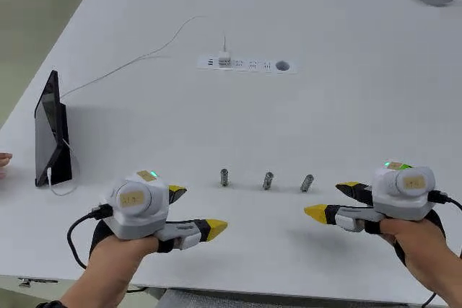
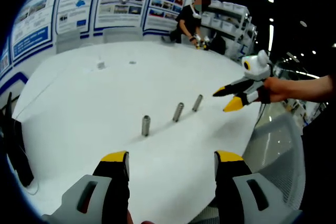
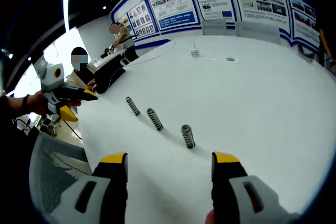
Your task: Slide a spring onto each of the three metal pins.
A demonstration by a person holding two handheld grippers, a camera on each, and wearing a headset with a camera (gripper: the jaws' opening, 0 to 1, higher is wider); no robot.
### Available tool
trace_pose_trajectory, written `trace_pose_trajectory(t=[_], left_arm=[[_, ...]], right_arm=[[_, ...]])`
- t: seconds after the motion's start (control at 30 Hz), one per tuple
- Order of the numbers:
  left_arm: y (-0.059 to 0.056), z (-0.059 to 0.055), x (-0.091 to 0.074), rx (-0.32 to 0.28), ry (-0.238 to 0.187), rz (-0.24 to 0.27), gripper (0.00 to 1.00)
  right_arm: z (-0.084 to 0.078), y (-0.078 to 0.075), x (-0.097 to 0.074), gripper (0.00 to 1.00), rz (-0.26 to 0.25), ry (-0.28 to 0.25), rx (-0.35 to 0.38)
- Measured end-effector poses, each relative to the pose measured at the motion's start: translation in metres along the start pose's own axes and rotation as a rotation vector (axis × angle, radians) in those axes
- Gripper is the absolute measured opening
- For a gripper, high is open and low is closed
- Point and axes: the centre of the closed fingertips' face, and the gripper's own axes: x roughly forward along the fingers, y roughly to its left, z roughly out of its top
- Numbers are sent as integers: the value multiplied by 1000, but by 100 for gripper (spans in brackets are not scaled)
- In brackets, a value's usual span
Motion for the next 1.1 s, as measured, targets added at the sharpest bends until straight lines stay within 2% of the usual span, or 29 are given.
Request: trace_pose_trajectory(t=[0.27, 0.47, 1.1], left_arm=[[1, -2, 2, -3, 6, 4, 70], [5, -3, 3, -17, 6, 6, 71], [4, -5, 1, -28, 8, 5, 72]], right_arm=[[2, 16, -3, 75, 1, -28, -11], [0, 25, -3, 79, 16, -28, -11], [-10, 32, -8, 83, 27, -6, -8]])
